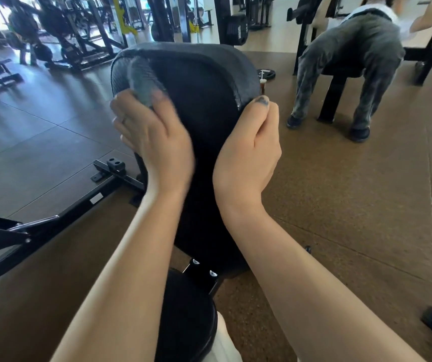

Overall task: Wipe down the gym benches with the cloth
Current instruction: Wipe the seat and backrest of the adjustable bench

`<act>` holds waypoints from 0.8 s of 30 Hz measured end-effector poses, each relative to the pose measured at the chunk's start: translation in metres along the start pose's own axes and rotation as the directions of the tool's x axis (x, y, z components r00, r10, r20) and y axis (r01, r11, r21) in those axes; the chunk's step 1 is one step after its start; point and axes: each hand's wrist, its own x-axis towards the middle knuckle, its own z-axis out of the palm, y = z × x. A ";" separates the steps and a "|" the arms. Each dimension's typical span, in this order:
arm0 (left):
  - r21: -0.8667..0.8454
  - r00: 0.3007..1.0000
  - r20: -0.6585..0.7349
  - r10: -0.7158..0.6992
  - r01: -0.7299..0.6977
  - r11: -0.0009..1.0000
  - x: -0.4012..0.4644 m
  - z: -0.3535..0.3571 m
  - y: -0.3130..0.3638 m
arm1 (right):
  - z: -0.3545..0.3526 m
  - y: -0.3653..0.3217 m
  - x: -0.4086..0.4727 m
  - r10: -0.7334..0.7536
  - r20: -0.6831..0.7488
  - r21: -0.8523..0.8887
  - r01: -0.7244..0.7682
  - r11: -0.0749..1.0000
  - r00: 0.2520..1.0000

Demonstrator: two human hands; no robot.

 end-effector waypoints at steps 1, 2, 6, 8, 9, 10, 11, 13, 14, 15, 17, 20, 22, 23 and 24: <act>-0.005 0.996 -0.016 -0.086 0.086 0.996 0.014 0.000 -0.011 | 0.000 0.001 0.000 0.003 0.001 0.005 -0.003 1.000 1.000; -0.010 0.982 -0.025 -0.185 0.185 0.983 0.026 -0.001 -0.022 | 0.001 0.001 0.000 0.004 -0.001 0.011 -0.004 1.000 1.000; -0.009 0.948 -0.018 -0.319 0.319 0.948 0.038 -0.004 -0.036 | 0.002 0.000 0.000 0.000 -0.018 0.015 0.001 1.000 1.000; -0.006 0.968 0.003 -0.250 0.250 0.968 0.018 -0.002 -0.025 | 0.002 0.000 0.000 0.002 -0.021 0.015 -0.001 1.000 1.000; -0.009 0.983 0.021 -0.182 0.182 0.983 0.004 -0.002 -0.017 | 0.002 0.000 0.000 0.002 -0.022 0.015 -0.001 1.000 1.000; -0.008 0.994 0.042 -0.104 0.104 0.995 -0.012 -0.002 -0.009 | 0.002 0.000 0.000 0.000 -0.022 0.015 0.001 1.000 1.000; -0.006 0.998 0.059 -0.035 0.036 0.999 -0.023 -0.003 -0.004 | 0.001 0.001 0.000 -0.004 -0.023 0.015 0.005 1.000 1.000; 0.001 0.998 0.061 0.030 -0.030 1.000 -0.025 -0.004 0.001 | 0.002 0.001 0.000 -0.010 -0.024 0.021 0.011 1.000 1.000; 0.002 0.999 0.047 0.023 -0.023 1.000 -0.017 -0.004 -0.002 | 0.002 0.001 0.000 -0.012 -0.024 0.025 0.012 1.000 1.000; 0.002 0.999 0.032 -0.013 0.013 1.000 -0.004 -0.005 -0.006 | 0.002 0.001 0.000 -0.011 -0.024 0.028 0.012 1.000 1.000; 0.006 0.983 0.007 -0.182 0.182 0.983 0.027 -0.004 -0.018 | 0.002 0.002 0.000 -0.018 -0.026 0.031 0.019 0.999 1.000; 0.045 0.932 -0.023 -0.362 0.363 0.931 0.056 -0.003 -0.026 | 0.002 0.002 0.000 -0.021 -0.031 0.032 0.022 0.999 0.999; 0.043 0.935 -0.024 -0.354 0.355 0.934 0.063 -0.004 -0.025 | 0.002 0.003 0.000 -0.022 -0.027 0.030 0.023 0.999 0.999; 0.035 0.948 -0.017 -0.318 0.319 0.947 0.065 -0.005 -0.023 | 0.002 0.004 0.000 -0.024 -0.029 0.030 0.025 0.999 0.999; 0.027 0.964 -0.010 -0.265 0.265 0.964 0.065 -0.004 -0.018 | 0.002 0.003 0.000 -0.025 -0.032 0.032 0.026 0.999 0.999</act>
